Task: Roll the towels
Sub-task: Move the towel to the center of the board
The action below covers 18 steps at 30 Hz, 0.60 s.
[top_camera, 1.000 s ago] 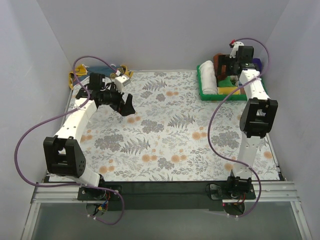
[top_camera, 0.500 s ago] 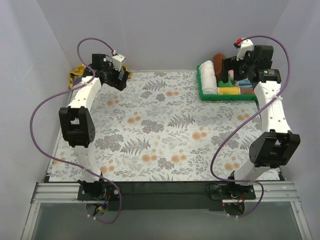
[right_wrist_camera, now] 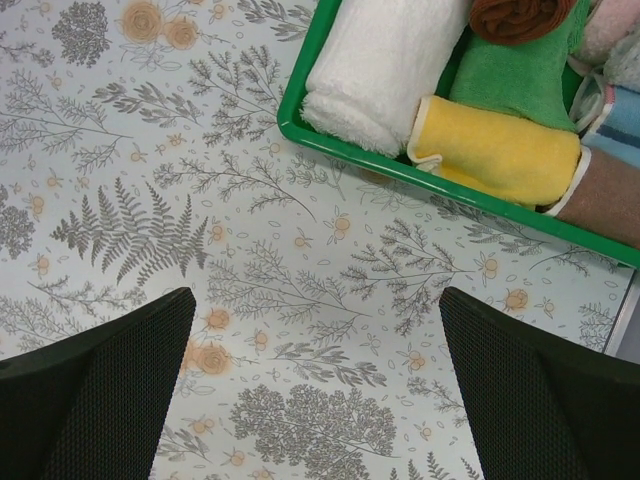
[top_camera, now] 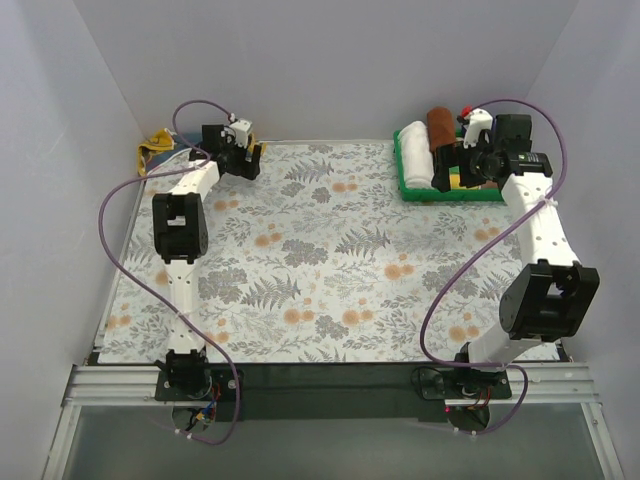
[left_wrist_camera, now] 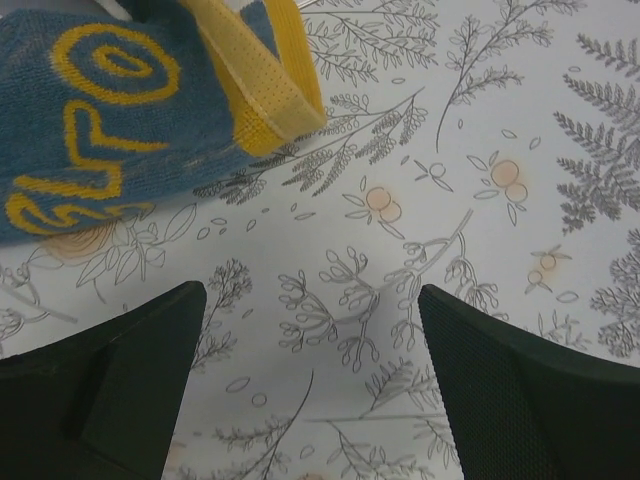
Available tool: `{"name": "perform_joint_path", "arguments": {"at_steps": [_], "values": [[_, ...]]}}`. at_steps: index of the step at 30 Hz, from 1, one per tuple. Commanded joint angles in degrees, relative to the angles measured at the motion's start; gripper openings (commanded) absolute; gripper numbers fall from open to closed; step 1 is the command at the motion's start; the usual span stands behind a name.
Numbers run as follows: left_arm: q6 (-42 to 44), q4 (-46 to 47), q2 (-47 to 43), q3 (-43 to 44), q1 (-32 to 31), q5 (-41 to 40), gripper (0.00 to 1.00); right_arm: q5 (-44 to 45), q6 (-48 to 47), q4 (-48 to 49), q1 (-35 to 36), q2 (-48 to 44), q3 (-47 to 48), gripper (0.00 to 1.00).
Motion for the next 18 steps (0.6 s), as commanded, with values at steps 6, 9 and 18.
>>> {"name": "perform_joint_path", "arguments": {"at_steps": [6, 9, 18], "values": [[-4.66, 19.04, 2.42, 1.25, -0.24, 4.35, 0.88, 0.25, -0.17, 0.69, 0.09, 2.95, -0.92, 0.99], [-5.80, 23.17, 3.83, 1.69, -0.24, 3.30, 0.89, 0.51, -0.26, 0.60, 0.09, 4.00, -0.84, 0.99], [-6.60, 25.90, 11.20, 8.00, -0.59, -2.50, 0.93, 1.65, -0.61, 0.52, 0.09, 6.11, 1.09, 0.99]]}}
